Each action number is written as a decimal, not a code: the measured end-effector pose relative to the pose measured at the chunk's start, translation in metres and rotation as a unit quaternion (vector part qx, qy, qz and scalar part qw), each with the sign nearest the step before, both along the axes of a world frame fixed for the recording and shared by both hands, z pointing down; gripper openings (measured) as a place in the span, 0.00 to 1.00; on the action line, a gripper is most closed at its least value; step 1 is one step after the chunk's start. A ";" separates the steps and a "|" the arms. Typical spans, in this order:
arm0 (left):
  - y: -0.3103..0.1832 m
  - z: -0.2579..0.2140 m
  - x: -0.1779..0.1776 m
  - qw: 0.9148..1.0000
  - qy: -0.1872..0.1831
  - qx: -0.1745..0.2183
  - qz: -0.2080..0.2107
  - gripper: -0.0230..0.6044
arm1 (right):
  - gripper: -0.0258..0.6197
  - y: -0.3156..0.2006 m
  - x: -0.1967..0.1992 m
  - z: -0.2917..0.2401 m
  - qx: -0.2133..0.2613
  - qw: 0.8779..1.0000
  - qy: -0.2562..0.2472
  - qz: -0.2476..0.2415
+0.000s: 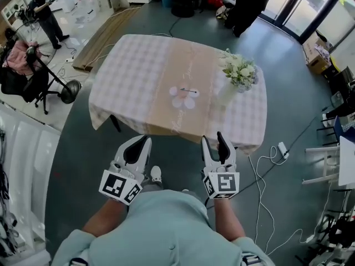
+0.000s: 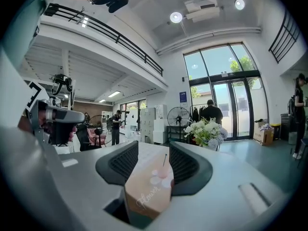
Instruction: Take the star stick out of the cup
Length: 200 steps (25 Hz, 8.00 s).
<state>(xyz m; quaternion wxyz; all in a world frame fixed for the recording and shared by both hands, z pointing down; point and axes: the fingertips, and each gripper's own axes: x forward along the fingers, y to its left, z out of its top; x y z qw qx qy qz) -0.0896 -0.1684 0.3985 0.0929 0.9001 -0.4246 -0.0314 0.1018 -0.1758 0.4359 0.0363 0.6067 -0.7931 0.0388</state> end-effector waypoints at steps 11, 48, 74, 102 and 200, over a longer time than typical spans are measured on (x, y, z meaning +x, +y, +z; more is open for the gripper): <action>-0.057 -0.001 -0.037 0.999 0.001 -0.003 0.040 0.05 | 0.32 -0.048 -0.026 -0.008 0.001 0.999 0.006 0.052; -0.114 -0.019 -0.041 1.000 -0.011 0.023 0.014 0.05 | 0.29 -0.155 -0.015 0.085 -0.049 0.998 0.001 0.050; -0.112 -0.020 -0.041 0.997 -0.046 0.023 -0.057 0.05 | 0.29 -0.218 -0.005 0.166 -0.123 0.992 -0.002 0.020; -0.116 -0.021 -0.045 0.994 -0.056 0.013 -0.096 0.05 | 0.20 -0.252 -0.017 0.189 -0.118 0.993 0.014 -0.004; -0.125 -0.016 -0.047 0.997 -0.039 0.009 -0.066 0.05 | 0.06 -0.225 0.001 0.070 -0.007 1.000 0.003 0.020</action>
